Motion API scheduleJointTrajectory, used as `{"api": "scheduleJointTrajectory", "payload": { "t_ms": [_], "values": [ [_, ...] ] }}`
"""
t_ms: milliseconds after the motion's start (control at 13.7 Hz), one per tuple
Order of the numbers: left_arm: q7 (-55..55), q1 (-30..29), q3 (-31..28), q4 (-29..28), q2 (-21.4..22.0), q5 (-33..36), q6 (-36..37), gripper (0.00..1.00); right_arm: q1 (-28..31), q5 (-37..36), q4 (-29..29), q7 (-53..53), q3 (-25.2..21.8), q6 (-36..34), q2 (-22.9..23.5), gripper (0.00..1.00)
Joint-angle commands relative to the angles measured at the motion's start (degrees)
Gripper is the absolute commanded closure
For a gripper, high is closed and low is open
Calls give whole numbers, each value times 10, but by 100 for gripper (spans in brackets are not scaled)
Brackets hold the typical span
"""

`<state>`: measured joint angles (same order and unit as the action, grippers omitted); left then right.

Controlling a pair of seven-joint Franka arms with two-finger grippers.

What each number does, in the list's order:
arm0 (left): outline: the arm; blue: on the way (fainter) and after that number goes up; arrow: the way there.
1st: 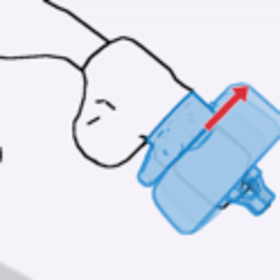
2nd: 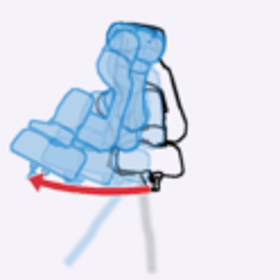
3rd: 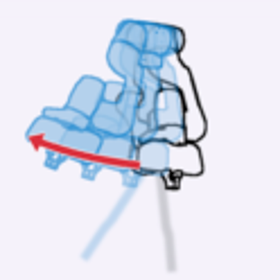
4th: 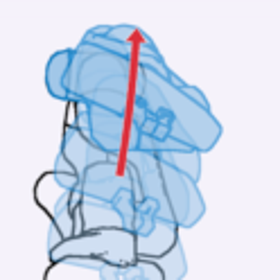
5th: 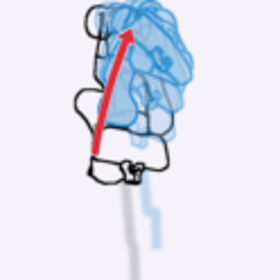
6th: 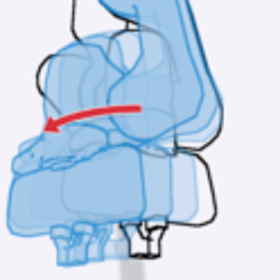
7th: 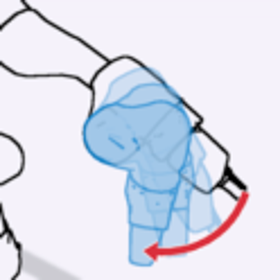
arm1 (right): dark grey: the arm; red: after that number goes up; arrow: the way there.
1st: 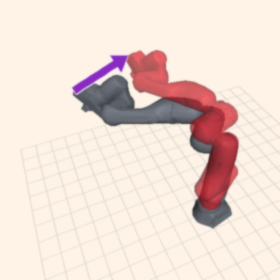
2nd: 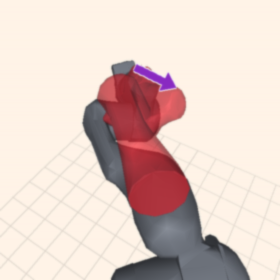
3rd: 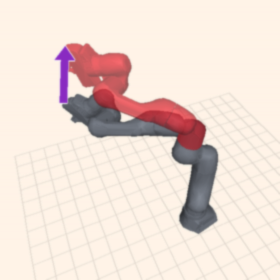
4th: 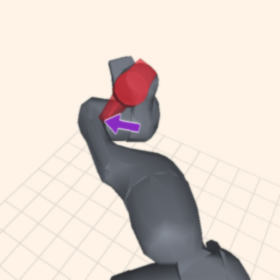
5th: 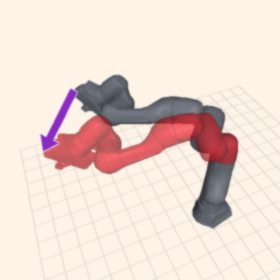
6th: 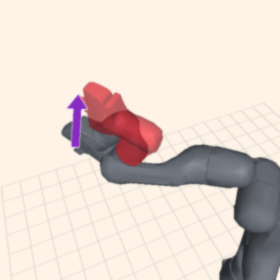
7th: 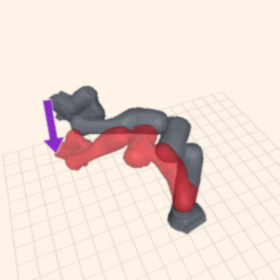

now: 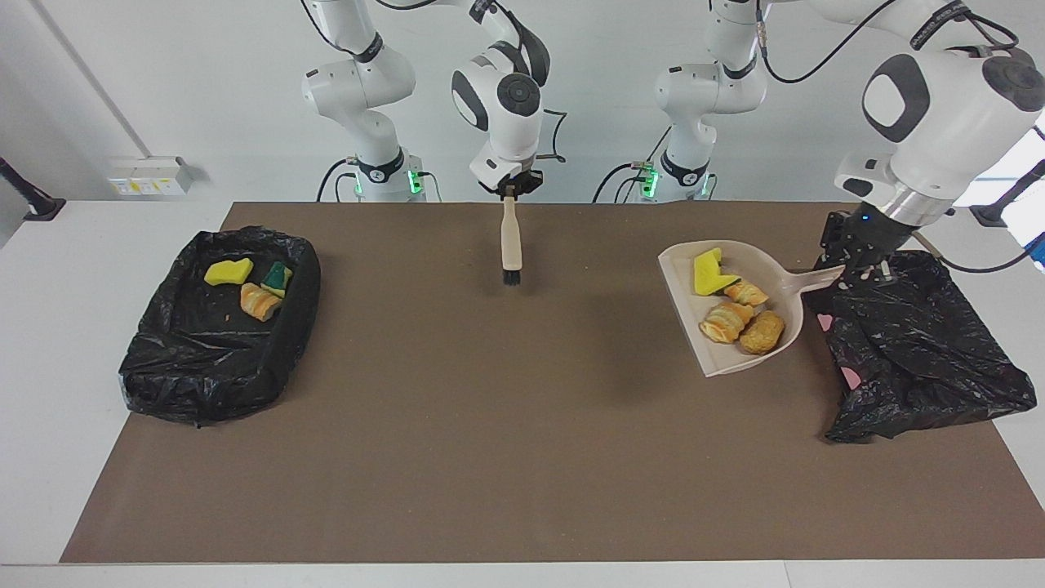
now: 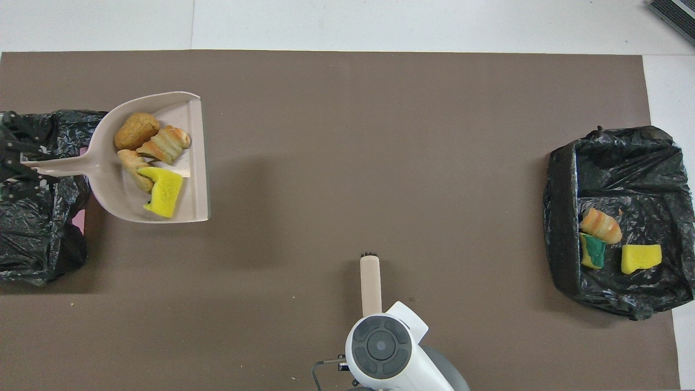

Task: Sweep and dump trash in bin
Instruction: 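Tip the dustpan into the bag with the left gripper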

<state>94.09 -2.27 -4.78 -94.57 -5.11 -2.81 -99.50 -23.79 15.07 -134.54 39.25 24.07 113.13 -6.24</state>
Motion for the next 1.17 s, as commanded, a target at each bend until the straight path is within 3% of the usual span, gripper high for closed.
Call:
{"api": "scheduleJointTrajectory", "payload": {
  "t_ms": [0,292,366,512,585,804,877,951,1024,1097],
  "values": [
    [76,-71,4,12,-2,19,5,100,-9,14,-5,17,-2,32,25,100],
    [106,-145,3,16,-3,99,-36,100,-13,14,-7,7,-2,56,42,100],
    [108,-162,3,16,-6,124,-61,100,-13,14,-7,7,-2,56,43,92],
    [109,-164,3,6,-9,203,-108,100,-13,14,-7,-5,-2,56,45,66],
    [109,-165,3,1,-18,225,-125,100,-13,14,-7,-11,-2,56,45,60],
    [101,-179,3,-32,-30,309,-190,100,-12,14,-6,-15,-3,54,47,56],
    [90,-178,3,-47,-29,339,-207,100,-12,13,-4,-15,-2,53,47,48],
    [64,-176,3,-54,-27,360,-219,100,-12,7,1,-13,-3,54,51,30],
    [46,-172,3,-55,-27,389,-221,100,-12,4,7,-12,-3,59,54,5],
    [23,-168,3,-55,-26,433,-220,100,-12,-1,14,-13,-4,59,52,0]
  ]
}}
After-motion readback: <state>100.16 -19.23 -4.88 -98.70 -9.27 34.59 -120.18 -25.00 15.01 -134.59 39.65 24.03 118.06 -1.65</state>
